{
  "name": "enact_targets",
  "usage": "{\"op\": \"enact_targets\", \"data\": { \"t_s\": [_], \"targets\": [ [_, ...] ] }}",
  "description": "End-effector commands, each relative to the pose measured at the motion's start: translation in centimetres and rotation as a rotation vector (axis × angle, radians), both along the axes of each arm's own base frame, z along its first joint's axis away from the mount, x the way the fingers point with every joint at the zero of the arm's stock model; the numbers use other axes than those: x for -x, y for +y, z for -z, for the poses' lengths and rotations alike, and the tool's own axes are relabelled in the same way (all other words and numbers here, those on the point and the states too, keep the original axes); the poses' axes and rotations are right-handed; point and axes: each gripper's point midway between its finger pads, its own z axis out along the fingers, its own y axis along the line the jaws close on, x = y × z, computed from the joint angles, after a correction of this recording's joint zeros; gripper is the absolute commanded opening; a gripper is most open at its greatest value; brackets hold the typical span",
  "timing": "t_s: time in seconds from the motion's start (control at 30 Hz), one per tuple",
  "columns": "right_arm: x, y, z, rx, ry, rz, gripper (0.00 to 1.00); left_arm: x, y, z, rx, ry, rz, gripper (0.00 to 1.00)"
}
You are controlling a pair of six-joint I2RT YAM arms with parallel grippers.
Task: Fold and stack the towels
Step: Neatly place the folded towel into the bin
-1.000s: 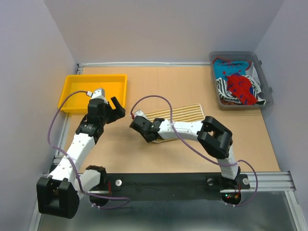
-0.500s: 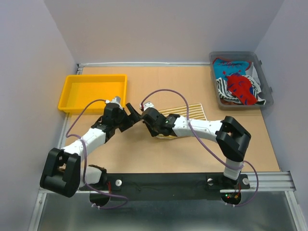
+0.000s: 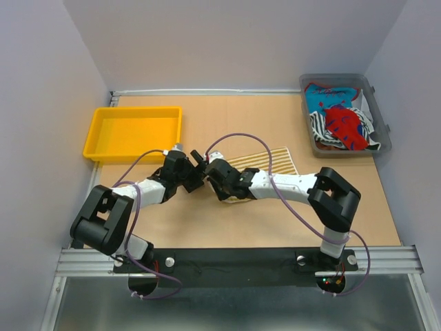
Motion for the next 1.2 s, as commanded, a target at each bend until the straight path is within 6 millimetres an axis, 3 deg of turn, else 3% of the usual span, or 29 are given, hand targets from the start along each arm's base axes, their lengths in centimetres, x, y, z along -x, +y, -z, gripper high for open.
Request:
{"op": "enact_targets", "data": {
  "t_s": [0.0, 0.17, 0.33, 0.57, 0.67, 0.97, 1.17],
  "targets": [
    [-1.6, 1.9, -4.8, -0.164, -0.083, 0.028, 0.00, 0.3, 0.1, 0.3, 0.030, -0.004, -0.051, 0.96],
    [-1.9, 1.7, -5.8, -0.202, -0.106, 0.053, 0.00, 0.6, 0.5, 0.7, 0.026, -0.004, -0.065, 0.96],
    [-1.7, 2.1, -6.0, -0.225, -0.108, 0.037, 0.01, 0.6, -0.4, 1.4, 0.037, 0.022, -0.045, 0.96],
    [-1.3, 2.0, -4.5, -0.207, -0.080, 0.022, 0.01, -0.4, -1.4, 0.0, 0.075, -0.002, -0.044, 0.96],
    [-1.0, 2.0, -3.9, -0.208, -0.067, 0.016, 0.01, -0.7, -1.6, 0.5, 0.077, 0.016, -0.046, 0.95],
    [-1.0, 2.3, -3.8, -0.213, -0.066, 0.008, 0.01, 0.0, -2.5, 1.9, 0.091, 0.063, -0.035, 0.80],
    [-1.1, 2.1, -3.9, -0.214, -0.072, 0.019, 0.00, 0.5, -2.7, 2.1, 0.103, 0.069, -0.041, 0.58]
  ]
}}
